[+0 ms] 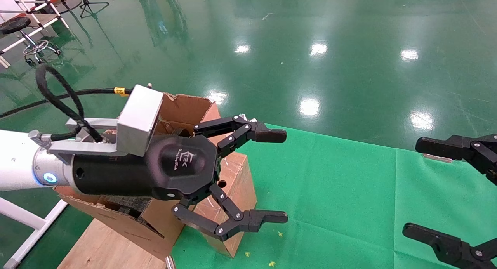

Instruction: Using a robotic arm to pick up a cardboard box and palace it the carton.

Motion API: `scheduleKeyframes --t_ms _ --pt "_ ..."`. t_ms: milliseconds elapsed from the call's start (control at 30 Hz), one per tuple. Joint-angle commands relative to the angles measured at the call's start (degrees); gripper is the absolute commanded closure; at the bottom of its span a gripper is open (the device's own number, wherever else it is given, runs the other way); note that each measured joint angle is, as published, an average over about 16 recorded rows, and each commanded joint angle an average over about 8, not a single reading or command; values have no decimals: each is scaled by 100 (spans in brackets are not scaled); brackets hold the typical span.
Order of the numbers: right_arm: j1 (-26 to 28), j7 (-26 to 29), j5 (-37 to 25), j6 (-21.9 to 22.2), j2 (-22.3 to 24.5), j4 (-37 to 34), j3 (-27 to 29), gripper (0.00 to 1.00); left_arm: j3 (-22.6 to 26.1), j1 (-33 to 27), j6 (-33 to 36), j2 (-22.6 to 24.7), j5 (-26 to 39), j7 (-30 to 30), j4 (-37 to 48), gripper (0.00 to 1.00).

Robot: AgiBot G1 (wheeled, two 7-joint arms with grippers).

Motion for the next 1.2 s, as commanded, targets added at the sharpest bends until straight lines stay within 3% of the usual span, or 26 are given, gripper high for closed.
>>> scheduleKeyframes --t_ms 33,133,200,700,867,1000,1200 --pt "0 0 0 0 0 0 0 54 -5 8 13 -5 -15 5 6 0" --pt "0 0 0 0 0 0 0 91 33 -61 -101 -34 228 44 -57 0" --pt "0 0 0 0 0 0 0 100 73 -129 -231 -45 446 44 -103 0" --pt "0 0 0 2 0 -2 0 100 296 -420 -738 -86 1243 -130 -218 0" --pt "0 0 0 2 0 -2 -1 100 385 -725 -1044 -190 1836 -324 -267 0" --pt "0 0 0 2 0 -3 -1 100 601 -1205 -1277 -212 2609 -888 -303 0" --pt "0 -1 0 2 0 -3 -1 100 1071 -2108 -1175 -132 3829 -2346 -327 0"
